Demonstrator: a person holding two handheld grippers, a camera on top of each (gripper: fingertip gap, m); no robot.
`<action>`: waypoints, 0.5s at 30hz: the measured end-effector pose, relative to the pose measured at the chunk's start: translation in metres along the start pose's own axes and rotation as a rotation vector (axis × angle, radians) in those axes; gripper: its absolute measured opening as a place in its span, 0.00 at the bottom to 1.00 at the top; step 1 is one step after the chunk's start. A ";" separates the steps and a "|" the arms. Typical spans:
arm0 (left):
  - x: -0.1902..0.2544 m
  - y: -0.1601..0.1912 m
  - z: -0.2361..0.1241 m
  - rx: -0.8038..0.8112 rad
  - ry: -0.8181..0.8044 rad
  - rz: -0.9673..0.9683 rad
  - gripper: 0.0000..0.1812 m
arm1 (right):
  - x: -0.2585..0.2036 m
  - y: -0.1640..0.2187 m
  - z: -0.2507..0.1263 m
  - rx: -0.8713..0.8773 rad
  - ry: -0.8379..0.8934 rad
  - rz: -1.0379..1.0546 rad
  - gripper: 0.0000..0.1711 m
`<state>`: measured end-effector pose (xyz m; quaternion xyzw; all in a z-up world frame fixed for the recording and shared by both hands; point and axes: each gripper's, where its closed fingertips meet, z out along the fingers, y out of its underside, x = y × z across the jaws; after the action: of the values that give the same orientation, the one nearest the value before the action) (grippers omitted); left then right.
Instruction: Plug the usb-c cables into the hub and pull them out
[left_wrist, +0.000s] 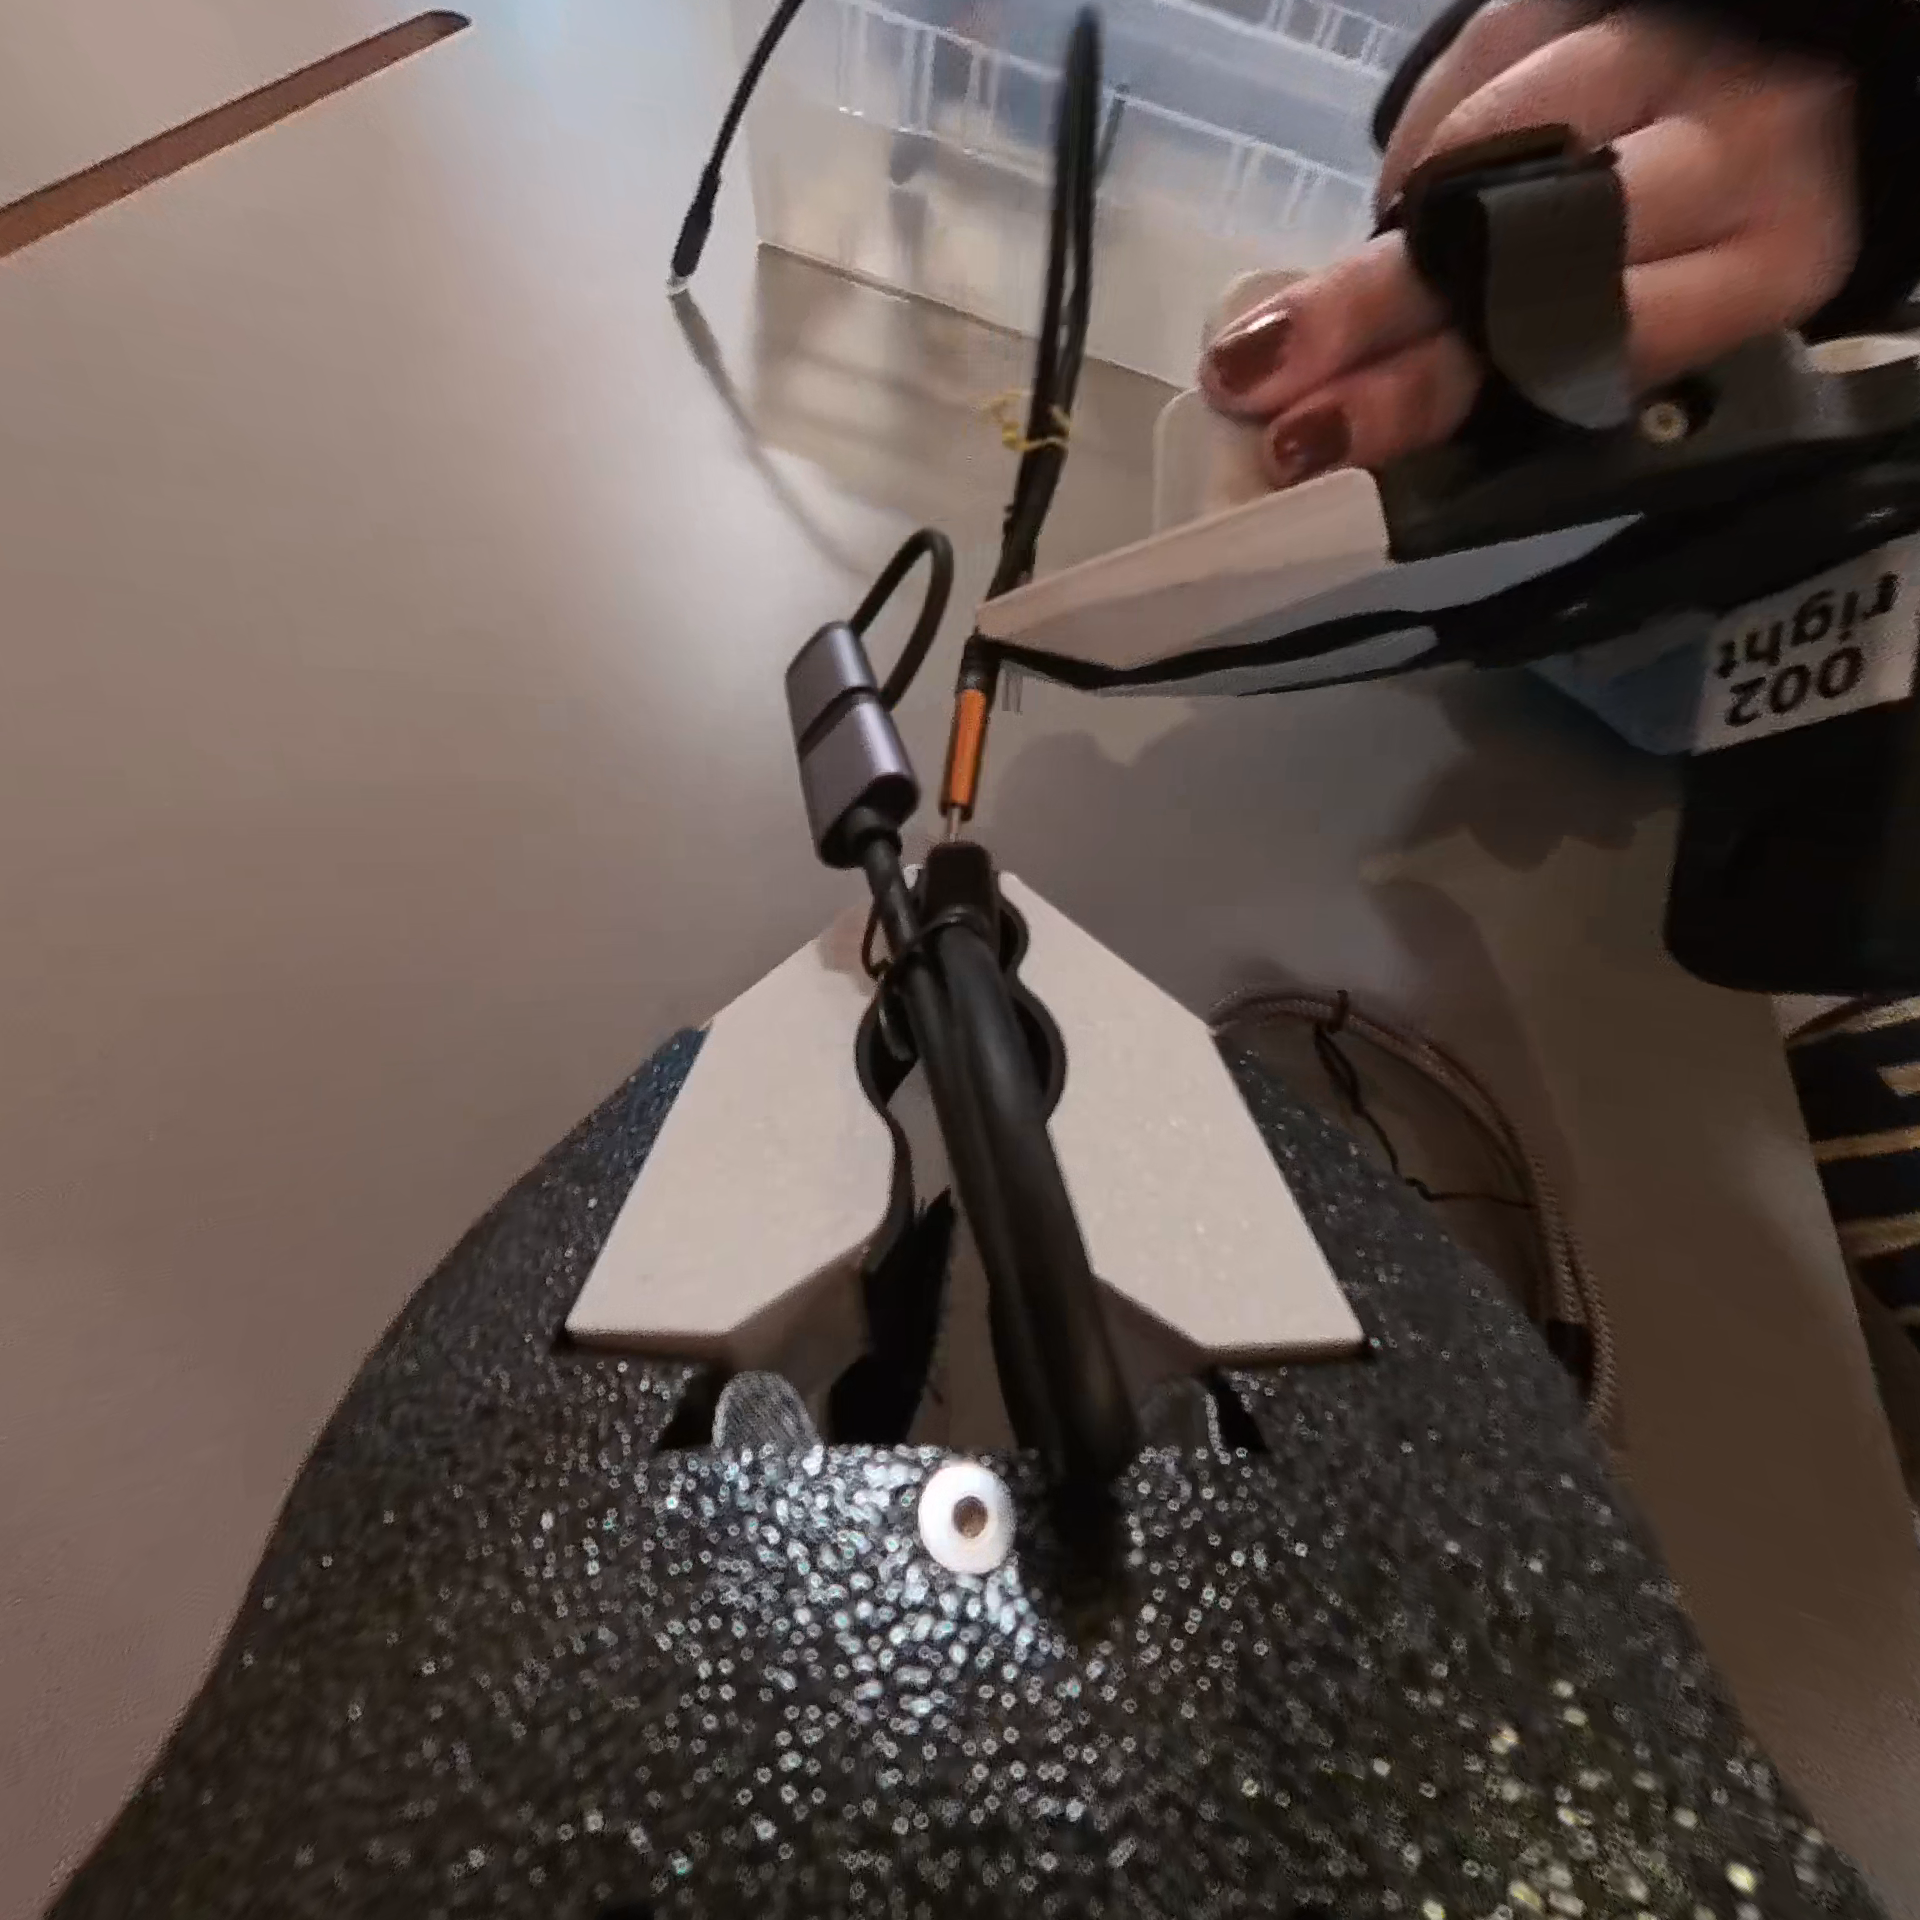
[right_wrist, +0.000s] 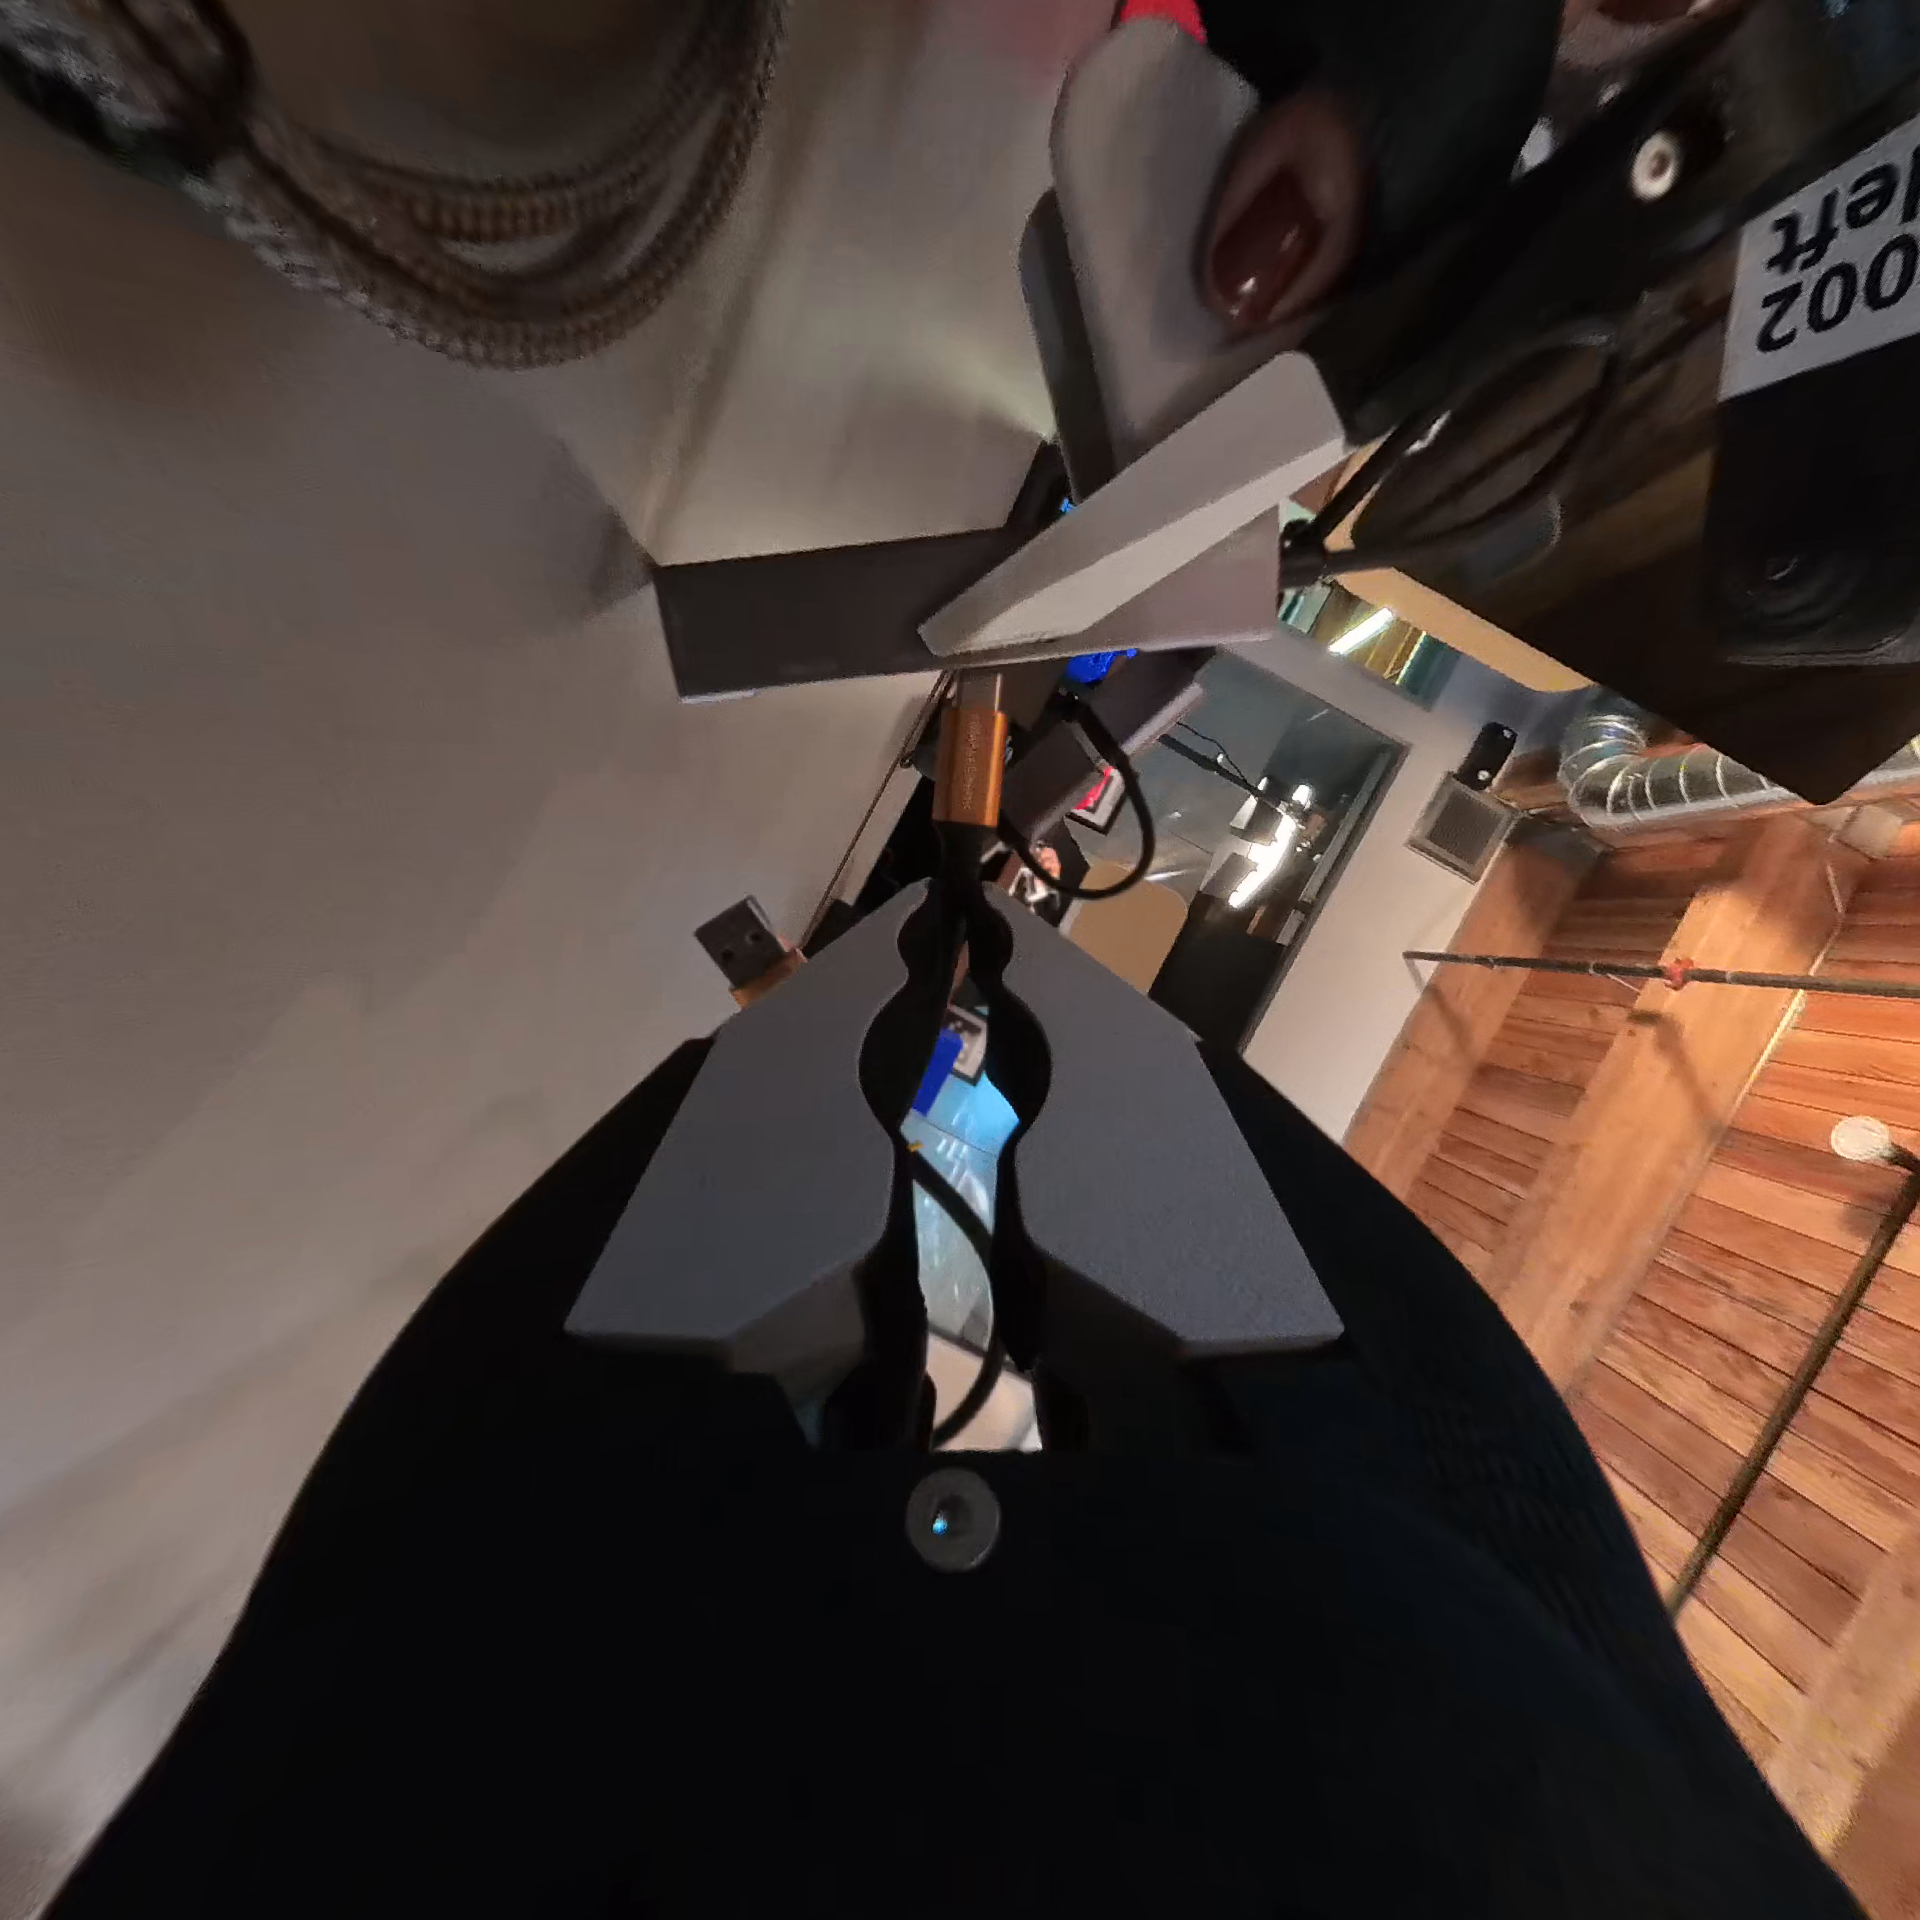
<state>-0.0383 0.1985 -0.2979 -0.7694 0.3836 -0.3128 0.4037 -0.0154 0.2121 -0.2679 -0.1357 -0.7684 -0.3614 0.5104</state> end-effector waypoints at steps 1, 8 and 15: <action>-0.002 0.000 -0.001 -0.006 -0.016 0.000 0.04 | 0.002 0.000 -0.001 -0.006 0.009 -0.003 0.01; 0.000 -0.001 0.000 -0.032 -0.050 0.033 0.04 | 0.008 0.000 -0.003 -0.035 0.032 -0.038 0.01; 0.000 -0.001 0.000 -0.037 -0.058 0.035 0.04 | 0.009 -0.002 -0.005 -0.037 0.046 -0.063 0.01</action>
<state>-0.0380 0.1985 -0.2973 -0.7787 0.3910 -0.2758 0.4058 -0.0174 0.2058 -0.2594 -0.1127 -0.7537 -0.3943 0.5137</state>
